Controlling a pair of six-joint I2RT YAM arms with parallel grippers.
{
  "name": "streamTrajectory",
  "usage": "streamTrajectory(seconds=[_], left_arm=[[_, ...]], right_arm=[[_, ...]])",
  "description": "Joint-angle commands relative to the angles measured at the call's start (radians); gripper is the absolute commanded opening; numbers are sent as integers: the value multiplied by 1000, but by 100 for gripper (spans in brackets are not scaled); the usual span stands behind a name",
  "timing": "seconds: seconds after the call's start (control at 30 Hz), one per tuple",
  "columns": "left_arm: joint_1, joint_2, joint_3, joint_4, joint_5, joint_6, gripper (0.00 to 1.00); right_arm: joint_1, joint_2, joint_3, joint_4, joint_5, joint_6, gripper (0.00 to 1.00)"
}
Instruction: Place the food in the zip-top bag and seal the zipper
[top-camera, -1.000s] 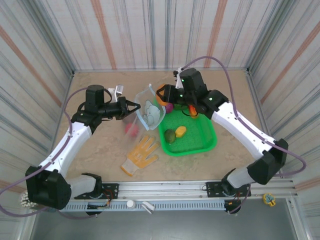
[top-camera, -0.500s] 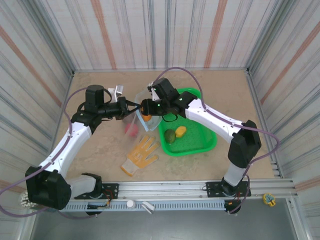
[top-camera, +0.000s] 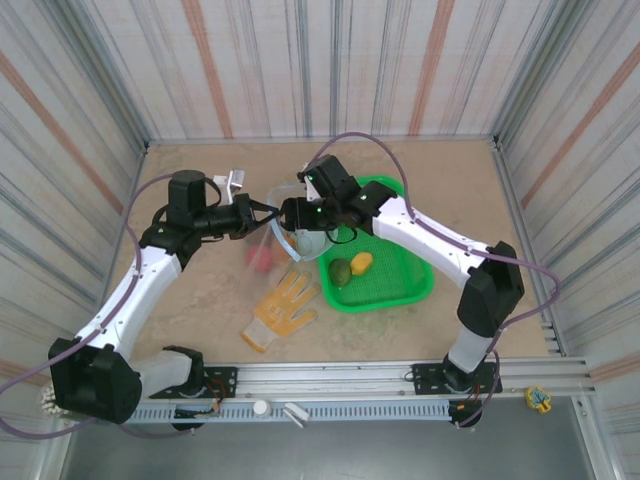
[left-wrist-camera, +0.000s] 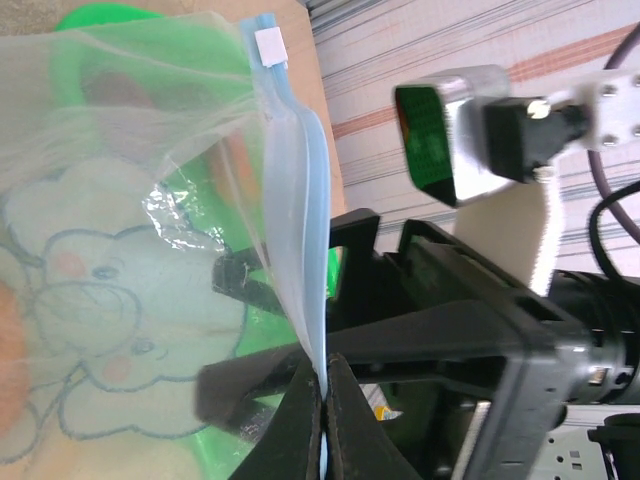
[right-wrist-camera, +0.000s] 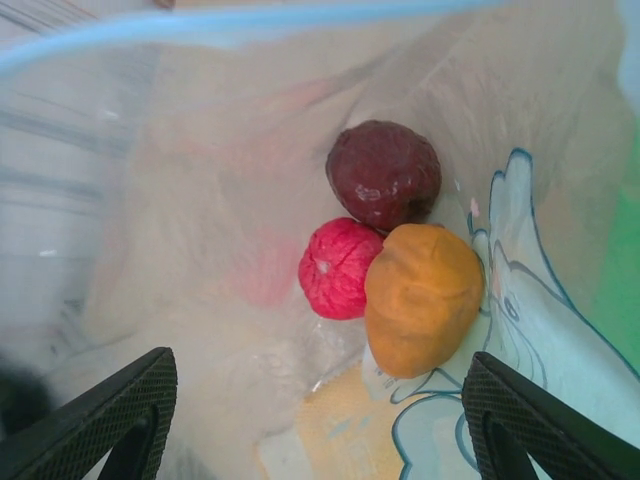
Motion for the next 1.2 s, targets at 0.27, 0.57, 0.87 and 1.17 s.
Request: streamTrajectory(seconds=[0.27,0.57,0.87,1.17], left_arm=[[-6,-12,16,-35,-19,37,0],[-7,-12,19,-34,-17,35,0],[2,-11,17,-33,-14,37,0],[3,-4,18,-33,-6,38,0]], right_arm=[[-134,-217,-61,-13,19,-17,72],[-313,-193,-216,1,21,-26,70],[-329,60,-143,39,-14,14,73],[-349,283,-36,114,-82,98,80]])
